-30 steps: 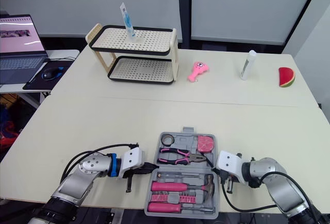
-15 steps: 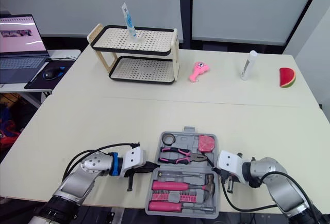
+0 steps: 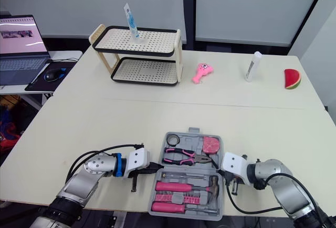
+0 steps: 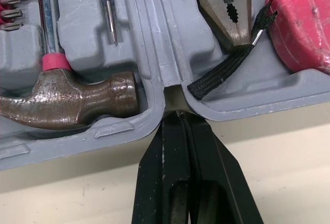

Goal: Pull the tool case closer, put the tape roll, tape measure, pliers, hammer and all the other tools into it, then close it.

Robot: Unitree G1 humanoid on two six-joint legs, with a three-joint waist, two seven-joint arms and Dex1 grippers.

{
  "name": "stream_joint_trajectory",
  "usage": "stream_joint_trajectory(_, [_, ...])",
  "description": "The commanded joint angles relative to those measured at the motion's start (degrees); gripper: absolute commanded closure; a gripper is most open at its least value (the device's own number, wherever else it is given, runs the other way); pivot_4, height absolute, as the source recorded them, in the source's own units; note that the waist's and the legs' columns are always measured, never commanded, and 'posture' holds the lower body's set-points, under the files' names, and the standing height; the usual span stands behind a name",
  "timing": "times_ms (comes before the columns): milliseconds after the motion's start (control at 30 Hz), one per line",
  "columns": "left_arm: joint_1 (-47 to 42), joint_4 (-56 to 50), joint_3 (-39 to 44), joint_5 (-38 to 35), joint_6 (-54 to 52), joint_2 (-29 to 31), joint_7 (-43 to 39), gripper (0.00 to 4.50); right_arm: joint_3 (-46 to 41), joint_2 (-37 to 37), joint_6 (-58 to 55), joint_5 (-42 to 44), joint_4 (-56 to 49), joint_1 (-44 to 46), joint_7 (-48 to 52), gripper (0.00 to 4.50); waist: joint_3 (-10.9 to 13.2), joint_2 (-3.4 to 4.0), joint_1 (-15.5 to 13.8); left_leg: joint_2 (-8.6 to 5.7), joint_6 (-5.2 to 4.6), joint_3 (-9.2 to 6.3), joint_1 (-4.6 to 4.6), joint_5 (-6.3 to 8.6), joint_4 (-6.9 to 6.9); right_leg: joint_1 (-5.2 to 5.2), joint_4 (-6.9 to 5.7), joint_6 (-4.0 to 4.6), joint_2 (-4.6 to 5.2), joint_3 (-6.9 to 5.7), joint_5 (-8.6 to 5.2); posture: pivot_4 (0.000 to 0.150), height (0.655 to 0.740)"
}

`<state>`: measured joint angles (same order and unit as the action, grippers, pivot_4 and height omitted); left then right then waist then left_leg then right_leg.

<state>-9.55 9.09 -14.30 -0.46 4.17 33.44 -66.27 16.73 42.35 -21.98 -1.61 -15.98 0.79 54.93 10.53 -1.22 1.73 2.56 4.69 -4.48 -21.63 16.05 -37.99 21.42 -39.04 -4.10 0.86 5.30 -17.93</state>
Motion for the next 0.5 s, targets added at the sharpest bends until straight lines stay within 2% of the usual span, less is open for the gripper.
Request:
stream_joint_trajectory(33, [-1.1,-1.2,-2.2,0.0,1.4,-2.2,0.9,4.50,0.9,-1.7,1.8,0.9,-1.8,1.5,-0.1,4.48,0.0,0.00,0.0,0.00,0.00,0.00,0.00,0.00,0.00,0.00,0.00,0.00,0.00,0.00,0.00,0.150,0.7350])
stream_joint_trajectory(500, [-1.5,-1.6,-2.3,0.2,0.6,-2.0,0.8,4.50,1.1,-2.1,1.9,0.7,-0.9,2.4,-0.2,4.48,0.0,0.00,0.0,0.00,0.00,0.00,0.01,0.00,0.01,0.00,0.00,0.00,0.00,0.01,0.00,0.150,0.7350])
